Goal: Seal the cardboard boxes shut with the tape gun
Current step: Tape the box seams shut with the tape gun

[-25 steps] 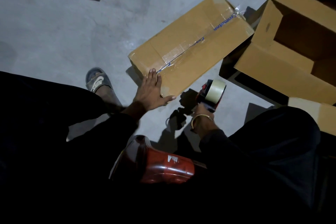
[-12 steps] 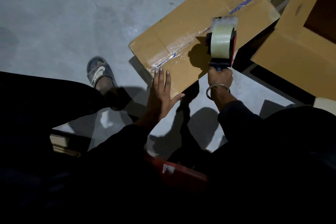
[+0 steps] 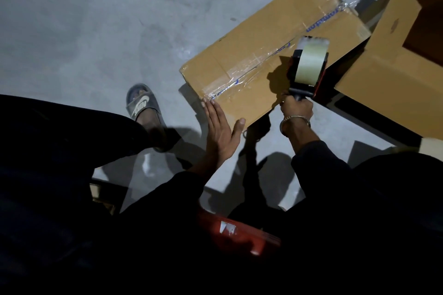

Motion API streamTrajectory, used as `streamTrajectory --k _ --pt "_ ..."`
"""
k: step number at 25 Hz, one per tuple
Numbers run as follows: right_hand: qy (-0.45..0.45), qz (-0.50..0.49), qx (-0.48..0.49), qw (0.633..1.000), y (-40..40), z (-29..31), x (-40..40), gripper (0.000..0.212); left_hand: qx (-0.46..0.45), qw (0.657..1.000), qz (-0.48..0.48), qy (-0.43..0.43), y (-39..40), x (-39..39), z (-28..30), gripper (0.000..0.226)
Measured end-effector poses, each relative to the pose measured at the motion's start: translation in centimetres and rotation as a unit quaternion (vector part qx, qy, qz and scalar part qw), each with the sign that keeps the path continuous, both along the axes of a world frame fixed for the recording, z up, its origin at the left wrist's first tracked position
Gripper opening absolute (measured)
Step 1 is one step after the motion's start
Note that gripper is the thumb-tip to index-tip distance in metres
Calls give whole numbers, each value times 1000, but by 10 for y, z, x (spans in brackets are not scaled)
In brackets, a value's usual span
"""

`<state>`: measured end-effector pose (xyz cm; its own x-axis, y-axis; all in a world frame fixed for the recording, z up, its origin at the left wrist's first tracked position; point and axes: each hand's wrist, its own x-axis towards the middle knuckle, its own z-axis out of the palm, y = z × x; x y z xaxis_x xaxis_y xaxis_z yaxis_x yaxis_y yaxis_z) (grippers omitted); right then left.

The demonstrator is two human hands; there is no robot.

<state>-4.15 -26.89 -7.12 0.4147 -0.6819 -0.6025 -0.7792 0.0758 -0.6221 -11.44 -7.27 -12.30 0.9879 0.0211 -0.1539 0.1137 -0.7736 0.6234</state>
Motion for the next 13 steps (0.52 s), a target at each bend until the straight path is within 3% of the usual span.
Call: streamTrajectory --k 4,7,9,11,13 --pt "-4 2 8 1000 13 2 -4 44 -144 977 137 83 2 41 12 94" --pt "-47 -48 59 996 8 -35 -6 47 -176 969 167 36 27 81 4 93" --pt "-68 -59 63 994 13 -41 -7 35 -194 956 218 36 35 109 5 87" --pt "-71 -38 40 996 17 -37 -9 18 -214 927 305 47 40 138 8 76" --pt "-66 -27 27 997 17 -39 -9 16 -272 886 372 61 57 171 0 69"
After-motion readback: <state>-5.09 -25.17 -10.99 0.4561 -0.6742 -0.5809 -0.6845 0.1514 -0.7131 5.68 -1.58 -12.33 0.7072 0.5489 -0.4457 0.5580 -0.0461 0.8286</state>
